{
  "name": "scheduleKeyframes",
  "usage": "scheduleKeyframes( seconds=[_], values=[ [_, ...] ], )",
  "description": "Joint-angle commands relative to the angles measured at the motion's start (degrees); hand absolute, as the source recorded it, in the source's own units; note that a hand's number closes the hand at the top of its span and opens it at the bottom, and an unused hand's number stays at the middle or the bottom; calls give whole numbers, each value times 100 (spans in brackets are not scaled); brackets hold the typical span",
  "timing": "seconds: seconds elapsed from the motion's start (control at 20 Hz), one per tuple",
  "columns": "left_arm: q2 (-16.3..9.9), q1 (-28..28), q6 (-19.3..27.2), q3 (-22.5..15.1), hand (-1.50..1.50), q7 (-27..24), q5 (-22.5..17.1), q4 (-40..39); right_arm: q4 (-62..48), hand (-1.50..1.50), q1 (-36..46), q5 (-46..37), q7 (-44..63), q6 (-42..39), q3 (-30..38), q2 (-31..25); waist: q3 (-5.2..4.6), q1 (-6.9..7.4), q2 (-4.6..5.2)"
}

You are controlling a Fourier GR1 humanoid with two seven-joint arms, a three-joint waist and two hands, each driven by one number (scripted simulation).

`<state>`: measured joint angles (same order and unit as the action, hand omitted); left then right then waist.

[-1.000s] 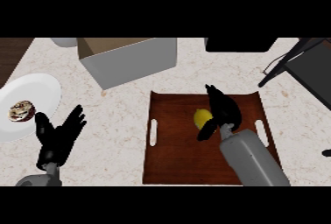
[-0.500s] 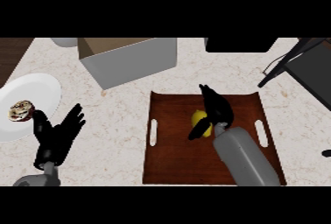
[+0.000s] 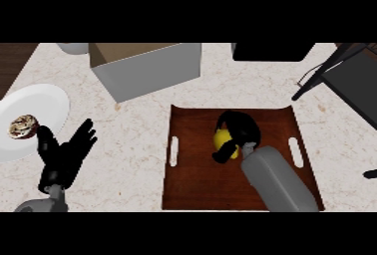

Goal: Pick the lemon from the tray and place it in the tiered shelf

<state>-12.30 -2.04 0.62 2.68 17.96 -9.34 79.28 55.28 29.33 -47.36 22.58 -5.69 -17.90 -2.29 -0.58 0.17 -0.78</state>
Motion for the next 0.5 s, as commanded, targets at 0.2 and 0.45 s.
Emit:
scheduleKeyframes(
  seconds=[0.2, 0.45],
  values=[
    [85, -80, -7, 94, 0, -140, 76, -215, 1466, 150, -772, -204, -175, 87, -443, 193, 56, -56, 65],
    [39, 116, 53, 114, 0, -103, 74, -14, 1294, 150, -123, -66, 1781, 1166, 1209, 225, 52, -108, 58]
  ],
)
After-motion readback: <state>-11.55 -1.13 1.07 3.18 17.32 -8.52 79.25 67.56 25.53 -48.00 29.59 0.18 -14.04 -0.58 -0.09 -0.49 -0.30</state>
